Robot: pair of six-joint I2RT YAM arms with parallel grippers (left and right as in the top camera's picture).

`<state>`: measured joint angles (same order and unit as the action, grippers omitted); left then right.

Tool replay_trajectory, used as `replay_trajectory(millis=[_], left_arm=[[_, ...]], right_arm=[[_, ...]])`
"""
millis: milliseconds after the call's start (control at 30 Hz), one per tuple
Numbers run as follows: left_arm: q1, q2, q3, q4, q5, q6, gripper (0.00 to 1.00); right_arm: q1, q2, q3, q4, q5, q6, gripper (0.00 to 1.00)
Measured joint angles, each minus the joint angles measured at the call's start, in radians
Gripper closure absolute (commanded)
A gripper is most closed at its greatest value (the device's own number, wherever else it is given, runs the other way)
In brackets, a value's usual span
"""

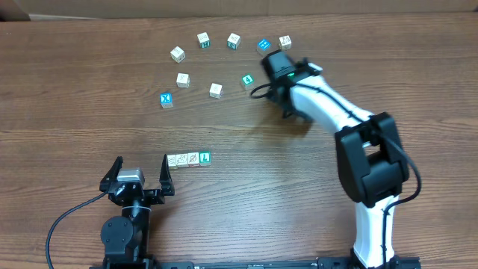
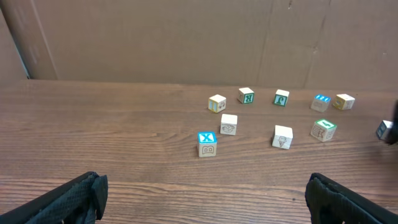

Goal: Form a horizontal line

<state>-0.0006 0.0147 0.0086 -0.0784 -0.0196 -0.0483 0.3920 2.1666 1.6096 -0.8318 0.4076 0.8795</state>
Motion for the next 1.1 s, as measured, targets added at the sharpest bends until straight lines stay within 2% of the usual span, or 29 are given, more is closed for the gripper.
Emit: replay_trajectory(millis=[200,333,867,1100], left_arm=[[0.0,0.0,0.0,0.0,0.0,0.0,0.0],[0.0,0.0,0.0,0.0,0.0,0.0,0.0],[0.0,0.0,0.0,0.0,0.0,0.0,0.0],[0.0,0.0,0.0,0.0,0.0,0.0,0.0]], right_arm=[[-0.157,0.0,0.0,0.0,-0.004,0.0,0.0],[-0.21,0.0,0.0,-0.001,-0.003,0.0,0.0],[-0.222,-0.011,0.0,0.002,-0.011,0.0,0.0],[-0.222,-0.197,-0.009,0.002,-0.012,0.0,0.0]])
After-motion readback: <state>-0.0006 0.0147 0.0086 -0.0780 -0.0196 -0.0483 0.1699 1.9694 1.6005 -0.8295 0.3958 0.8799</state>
